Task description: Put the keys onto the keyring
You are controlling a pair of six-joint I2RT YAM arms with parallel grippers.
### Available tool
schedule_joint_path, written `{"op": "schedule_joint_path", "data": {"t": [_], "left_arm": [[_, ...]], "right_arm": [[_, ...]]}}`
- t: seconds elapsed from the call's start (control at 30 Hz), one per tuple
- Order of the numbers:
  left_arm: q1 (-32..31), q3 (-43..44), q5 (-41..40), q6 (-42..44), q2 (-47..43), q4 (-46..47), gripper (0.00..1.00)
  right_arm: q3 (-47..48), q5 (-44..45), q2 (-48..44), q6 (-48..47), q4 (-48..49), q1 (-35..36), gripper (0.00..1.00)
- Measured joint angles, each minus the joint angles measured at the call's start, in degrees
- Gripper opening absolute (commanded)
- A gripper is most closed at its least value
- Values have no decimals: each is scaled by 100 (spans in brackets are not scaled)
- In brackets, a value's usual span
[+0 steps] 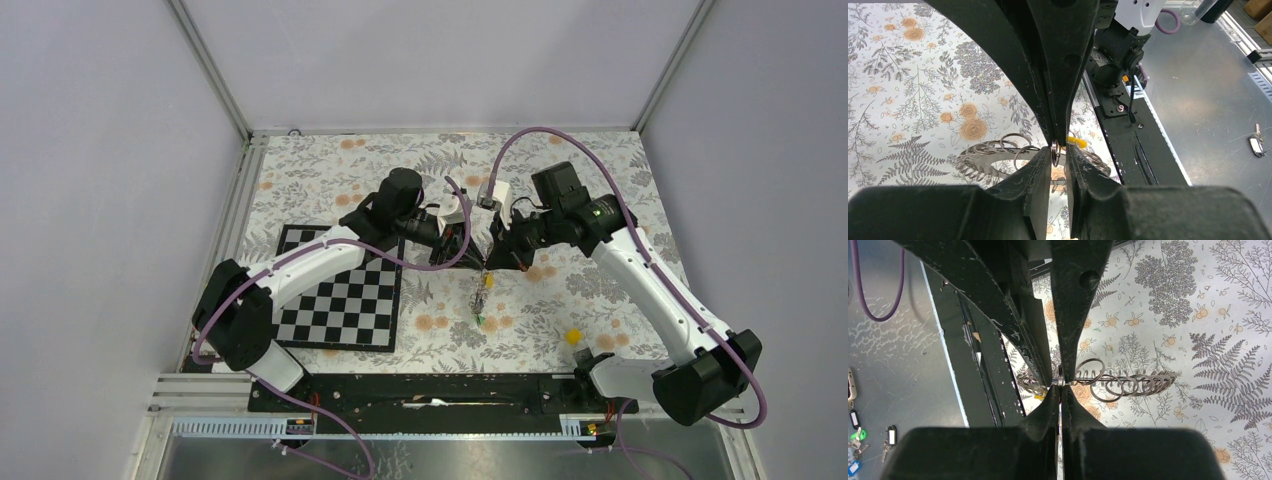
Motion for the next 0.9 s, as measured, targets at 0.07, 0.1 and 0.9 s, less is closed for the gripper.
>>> {"op": "schedule_joint_path", "data": {"t": [0.07,0.1,0.9], "left_arm": [[0,0,-2,-13,0,7,25],[0,0,-2,-15,0,7,26],[59,-234,76,-957,7,813,0]], "right_arm": [[-17,-4,0,-4,0,0,0],[-33,-4,0,-4,0,2,0],[-177,13,-186,-2,136,9,21]]}}
